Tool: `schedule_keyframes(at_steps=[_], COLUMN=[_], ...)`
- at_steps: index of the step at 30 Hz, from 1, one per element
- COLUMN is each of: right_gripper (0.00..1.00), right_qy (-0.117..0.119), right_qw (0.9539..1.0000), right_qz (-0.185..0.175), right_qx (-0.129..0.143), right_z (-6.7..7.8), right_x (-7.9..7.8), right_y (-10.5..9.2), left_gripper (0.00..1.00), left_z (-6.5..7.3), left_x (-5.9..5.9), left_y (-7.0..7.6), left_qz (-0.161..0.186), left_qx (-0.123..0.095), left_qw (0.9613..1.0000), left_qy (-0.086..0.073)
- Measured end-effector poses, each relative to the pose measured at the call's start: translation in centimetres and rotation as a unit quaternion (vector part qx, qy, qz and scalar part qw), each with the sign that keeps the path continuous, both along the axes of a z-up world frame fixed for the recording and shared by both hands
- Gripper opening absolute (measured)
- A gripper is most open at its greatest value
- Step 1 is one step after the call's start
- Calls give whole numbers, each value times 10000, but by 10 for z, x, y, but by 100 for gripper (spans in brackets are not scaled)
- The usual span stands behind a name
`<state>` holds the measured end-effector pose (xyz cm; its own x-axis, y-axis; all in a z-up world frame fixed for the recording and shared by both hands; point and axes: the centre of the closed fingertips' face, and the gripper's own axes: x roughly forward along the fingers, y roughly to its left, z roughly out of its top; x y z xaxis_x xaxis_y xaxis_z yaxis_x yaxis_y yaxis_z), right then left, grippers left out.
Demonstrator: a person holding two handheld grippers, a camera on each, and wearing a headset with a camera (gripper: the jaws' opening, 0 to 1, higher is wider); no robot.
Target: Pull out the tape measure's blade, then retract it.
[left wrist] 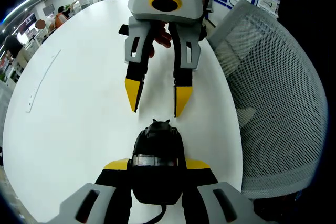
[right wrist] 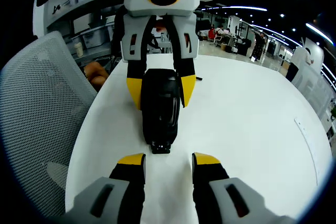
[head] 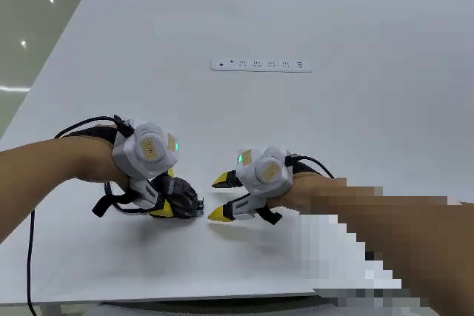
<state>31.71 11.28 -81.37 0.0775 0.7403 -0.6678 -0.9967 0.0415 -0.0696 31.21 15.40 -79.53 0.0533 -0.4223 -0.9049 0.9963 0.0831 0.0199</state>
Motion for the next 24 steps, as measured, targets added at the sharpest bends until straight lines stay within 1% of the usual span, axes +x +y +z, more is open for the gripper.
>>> schedule_keyframes(at_steps=[3,4,6,7,8,9,13,15,22,24], right_gripper=[34,31,23,17,15,16,15,15,11,11], right_qy=[124,124,160,164,95,63,111,70,310,344], right_qw=[9999,9999,9998,9998,9998,9998,9999,9997,9993,9993], right_qz=[82,93,95,98,155,148,95,190,125,108], right_qx=[-11,-11,-22,-42,-67,-69,-89,-168,-144,-130], right_z=[-3,-3,-3,-4,-5,-6,-6,-7,-7,-7], right_x=[-6,-7,-9,-9,-9,-8,-7,-8,-8,-7], right_y=[7,9,11,12,13,14,18,18,14,13], left_gripper=[33,33,33,33,33,33,33,33,33,33], left_z=[0,0,-1,-1,-1,-1,0,1,1,1], left_x=[0,1,2,2,2,2,3,2,2,2], left_y=[0,0,1,1,0,0,1,1,1,1], left_qz=[7,9,13,21,33,46,43,39,49,83], left_qx=[-7,-8,-18,-24,-44,-49,-51,-47,-89,-100], left_qw=[10000,10000,10000,10000,10000,10000,10000,10000,9999,9999], left_qy=[2,4,7,8,8,10,8,6,-1,1])
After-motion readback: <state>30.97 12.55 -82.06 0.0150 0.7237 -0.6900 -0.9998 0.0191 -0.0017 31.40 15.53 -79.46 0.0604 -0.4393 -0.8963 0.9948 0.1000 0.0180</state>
